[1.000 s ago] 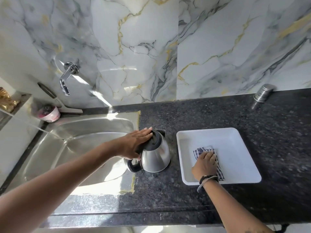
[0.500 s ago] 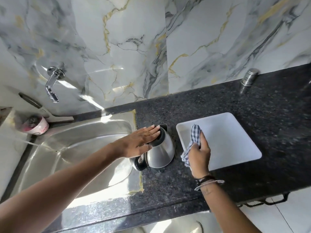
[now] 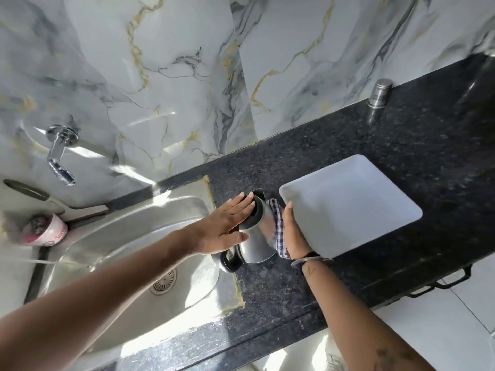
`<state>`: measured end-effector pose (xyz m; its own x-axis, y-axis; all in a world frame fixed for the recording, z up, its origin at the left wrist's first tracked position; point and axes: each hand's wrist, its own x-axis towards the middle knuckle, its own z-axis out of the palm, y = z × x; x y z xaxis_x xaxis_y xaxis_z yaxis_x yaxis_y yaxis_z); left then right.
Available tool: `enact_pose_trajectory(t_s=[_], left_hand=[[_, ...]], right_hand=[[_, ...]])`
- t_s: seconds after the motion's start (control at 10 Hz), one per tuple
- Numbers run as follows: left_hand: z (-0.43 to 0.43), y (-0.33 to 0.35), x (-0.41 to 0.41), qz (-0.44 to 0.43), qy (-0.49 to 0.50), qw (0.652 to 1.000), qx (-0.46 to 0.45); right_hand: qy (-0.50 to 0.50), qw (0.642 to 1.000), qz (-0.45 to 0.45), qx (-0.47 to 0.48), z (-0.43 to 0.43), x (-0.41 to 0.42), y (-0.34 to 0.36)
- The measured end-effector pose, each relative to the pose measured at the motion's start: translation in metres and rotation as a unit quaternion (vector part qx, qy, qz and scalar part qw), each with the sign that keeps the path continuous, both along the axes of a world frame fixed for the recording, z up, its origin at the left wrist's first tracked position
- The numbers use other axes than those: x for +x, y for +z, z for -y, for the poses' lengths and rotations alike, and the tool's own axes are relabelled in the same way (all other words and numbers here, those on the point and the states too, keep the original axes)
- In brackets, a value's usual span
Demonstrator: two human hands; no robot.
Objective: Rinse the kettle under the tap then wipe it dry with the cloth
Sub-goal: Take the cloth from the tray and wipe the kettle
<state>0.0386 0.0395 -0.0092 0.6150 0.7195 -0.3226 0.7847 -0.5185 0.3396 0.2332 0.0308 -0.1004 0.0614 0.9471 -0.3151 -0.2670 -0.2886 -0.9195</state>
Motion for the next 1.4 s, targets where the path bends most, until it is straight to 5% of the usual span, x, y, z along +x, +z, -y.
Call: enact_pose_trajectory(t_s=[0.2, 0.5, 0.6, 0.8, 0.9, 1.0, 1.2, 1.3, 1.4], left_hand=[[-0.005, -0.004, -0.004, -0.001, -0.009, 1.000, -0.004], [-0.001, -0.003, -0.001, -0.002, 0.007, 1.000, -0.017], [-0.003, -0.003, -0.002, 0.016, 0.010, 0.999, -0.031], [-0.004, -0.007, -0.006, 0.020, 0.013, 0.999, -0.044], [-0.006, -0.008, -0.005, 0.038, 0.033, 0.997, -0.063], [-0.007, -0.005, -0.007, 0.048, 0.049, 0.994, -0.086], [-0.011, 0.010, -0.005, 0.034, 0.048, 0.990, -0.126], [-0.008, 0.013, 0.000, 0.035, 0.060, 0.989, -0.127], [-0.006, 0.019, 0.002, 0.026, 0.061, 0.990, -0.124]], right_hand=[[0.068, 0.994, 0.090, 0.010, 0.016, -0.019, -0.009], [0.088, 0.996, 0.011, -0.012, 0.011, -0.010, -0.007], [0.071, 0.993, 0.079, 0.041, 0.044, -0.029, -0.018], [0.013, 1.000, 0.021, -0.012, 0.038, -0.030, -0.029], [0.004, 0.997, 0.071, 0.042, 0.045, -0.041, -0.033], [0.007, 0.966, 0.211, 0.146, 0.068, -0.065, -0.044], [0.104, 0.798, 0.505, 0.313, 0.094, -0.046, -0.093], [0.103, 0.767, 0.551, 0.313, 0.084, -0.042, -0.094], [0.162, 0.691, 0.601, 0.367, 0.081, -0.040, -0.097]])
